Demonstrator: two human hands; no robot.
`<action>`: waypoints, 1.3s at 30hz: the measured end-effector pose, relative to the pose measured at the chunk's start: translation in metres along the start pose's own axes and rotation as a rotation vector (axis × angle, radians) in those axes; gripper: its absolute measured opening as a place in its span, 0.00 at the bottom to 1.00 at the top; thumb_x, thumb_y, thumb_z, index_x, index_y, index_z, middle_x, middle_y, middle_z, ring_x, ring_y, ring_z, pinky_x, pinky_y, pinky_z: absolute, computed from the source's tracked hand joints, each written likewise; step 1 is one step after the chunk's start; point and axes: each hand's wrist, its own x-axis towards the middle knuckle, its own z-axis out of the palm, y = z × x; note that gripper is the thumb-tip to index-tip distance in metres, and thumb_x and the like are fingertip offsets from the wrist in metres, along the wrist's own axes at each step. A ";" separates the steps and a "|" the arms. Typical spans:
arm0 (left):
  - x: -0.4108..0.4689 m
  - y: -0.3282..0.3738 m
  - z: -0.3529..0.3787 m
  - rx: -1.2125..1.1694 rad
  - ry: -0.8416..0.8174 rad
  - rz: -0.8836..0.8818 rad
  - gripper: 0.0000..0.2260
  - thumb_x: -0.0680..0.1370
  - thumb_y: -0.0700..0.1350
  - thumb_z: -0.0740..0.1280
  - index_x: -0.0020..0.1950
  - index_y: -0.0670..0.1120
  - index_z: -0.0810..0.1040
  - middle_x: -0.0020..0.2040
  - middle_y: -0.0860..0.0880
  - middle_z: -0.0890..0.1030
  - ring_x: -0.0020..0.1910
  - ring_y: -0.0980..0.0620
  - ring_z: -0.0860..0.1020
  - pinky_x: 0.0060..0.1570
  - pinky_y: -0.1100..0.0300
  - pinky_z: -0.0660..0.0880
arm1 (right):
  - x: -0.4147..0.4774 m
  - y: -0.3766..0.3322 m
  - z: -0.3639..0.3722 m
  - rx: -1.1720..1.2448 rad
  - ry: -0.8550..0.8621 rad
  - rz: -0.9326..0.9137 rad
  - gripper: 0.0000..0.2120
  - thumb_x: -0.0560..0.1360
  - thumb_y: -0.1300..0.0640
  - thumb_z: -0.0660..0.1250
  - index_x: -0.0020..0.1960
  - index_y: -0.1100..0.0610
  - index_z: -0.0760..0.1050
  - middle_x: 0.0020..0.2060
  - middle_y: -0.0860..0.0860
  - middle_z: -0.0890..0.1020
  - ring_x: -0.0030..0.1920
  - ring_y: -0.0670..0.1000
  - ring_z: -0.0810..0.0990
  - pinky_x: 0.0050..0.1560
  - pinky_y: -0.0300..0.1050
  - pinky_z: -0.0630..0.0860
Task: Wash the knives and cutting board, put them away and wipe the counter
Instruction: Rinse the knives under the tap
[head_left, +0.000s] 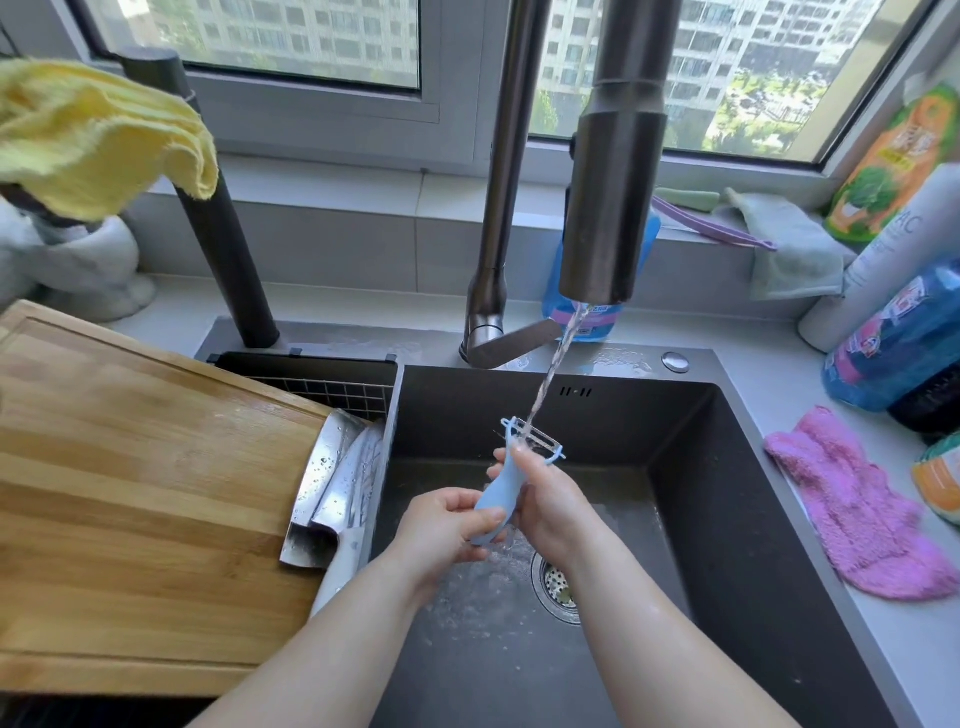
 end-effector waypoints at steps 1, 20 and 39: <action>0.001 0.001 -0.001 -0.004 0.015 0.006 0.03 0.74 0.36 0.67 0.42 0.44 0.77 0.37 0.48 0.80 0.31 0.58 0.79 0.28 0.69 0.73 | -0.001 0.001 -0.001 -0.032 -0.051 -0.002 0.07 0.78 0.58 0.59 0.44 0.58 0.73 0.36 0.52 0.77 0.34 0.49 0.77 0.33 0.40 0.74; 0.022 0.023 0.026 -0.107 -0.058 -0.098 0.17 0.79 0.54 0.58 0.48 0.41 0.76 0.35 0.47 0.79 0.25 0.58 0.78 0.21 0.68 0.71 | 0.010 -0.008 -0.020 -0.081 -0.010 -0.148 0.13 0.79 0.55 0.58 0.44 0.61 0.76 0.31 0.52 0.83 0.29 0.46 0.81 0.30 0.36 0.76; 0.026 0.009 0.008 0.077 0.268 0.089 0.06 0.73 0.34 0.67 0.39 0.44 0.75 0.38 0.46 0.78 0.32 0.53 0.78 0.25 0.70 0.74 | 0.006 0.009 -0.003 -0.142 0.048 -0.020 0.07 0.77 0.60 0.62 0.42 0.61 0.76 0.31 0.52 0.83 0.31 0.47 0.82 0.28 0.35 0.75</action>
